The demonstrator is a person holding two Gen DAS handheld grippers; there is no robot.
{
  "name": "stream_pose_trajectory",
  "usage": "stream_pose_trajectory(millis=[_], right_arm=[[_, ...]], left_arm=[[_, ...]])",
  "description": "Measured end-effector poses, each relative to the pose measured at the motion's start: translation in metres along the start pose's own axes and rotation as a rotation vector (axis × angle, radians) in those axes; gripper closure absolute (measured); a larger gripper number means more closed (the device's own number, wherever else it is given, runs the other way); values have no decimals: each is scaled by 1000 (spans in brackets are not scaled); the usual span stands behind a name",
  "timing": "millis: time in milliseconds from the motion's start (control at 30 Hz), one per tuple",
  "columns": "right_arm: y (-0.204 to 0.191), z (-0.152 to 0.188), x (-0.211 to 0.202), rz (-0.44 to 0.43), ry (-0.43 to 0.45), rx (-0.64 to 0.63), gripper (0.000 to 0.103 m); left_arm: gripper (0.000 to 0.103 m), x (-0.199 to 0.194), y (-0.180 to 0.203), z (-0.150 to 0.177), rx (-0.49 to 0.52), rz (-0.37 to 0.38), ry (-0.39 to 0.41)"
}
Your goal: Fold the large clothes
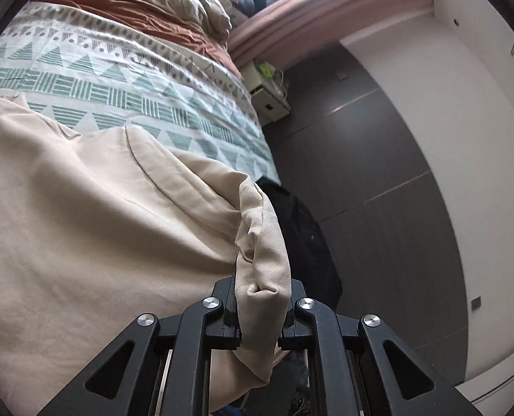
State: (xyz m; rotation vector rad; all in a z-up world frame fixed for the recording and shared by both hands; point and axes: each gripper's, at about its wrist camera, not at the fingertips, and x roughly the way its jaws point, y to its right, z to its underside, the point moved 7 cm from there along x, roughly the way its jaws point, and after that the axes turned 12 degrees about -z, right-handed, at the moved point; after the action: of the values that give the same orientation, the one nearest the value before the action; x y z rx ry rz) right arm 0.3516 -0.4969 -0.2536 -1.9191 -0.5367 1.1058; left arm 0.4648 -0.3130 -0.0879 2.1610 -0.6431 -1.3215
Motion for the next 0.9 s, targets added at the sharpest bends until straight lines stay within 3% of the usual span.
stream_pose_trajectory(millis=[67,100,167,233,267,300,600,900], right_arm=[[2,-1,-1,3,3,4,84],[2,-2,-3,0,5,3,84],[-1,-2,-5,-8,7,-5,81],[-6,-5,-3,-17,14,-17,61],[-9,-7,-2,-19,23,-27,51],[-12,-9,-2,-20,29,-39,50],[-21,-37,14,-30,37,-74,50],[-13,-75,31,3,52,-55,50]], left_arm=[[70,13,4,13,41,-31,-80],[56,16,3,18,50,-38,-105],[48,11,1,24,63,-18,-97],[42,-2,-5,24,83,-26,-64],[42,-9,-10,24,87,-40,-45],[42,-16,-17,25,86,-57,-28],[42,-82,-112,23,-20,-238,73],[42,-117,-187,62,-110,-371,96]])
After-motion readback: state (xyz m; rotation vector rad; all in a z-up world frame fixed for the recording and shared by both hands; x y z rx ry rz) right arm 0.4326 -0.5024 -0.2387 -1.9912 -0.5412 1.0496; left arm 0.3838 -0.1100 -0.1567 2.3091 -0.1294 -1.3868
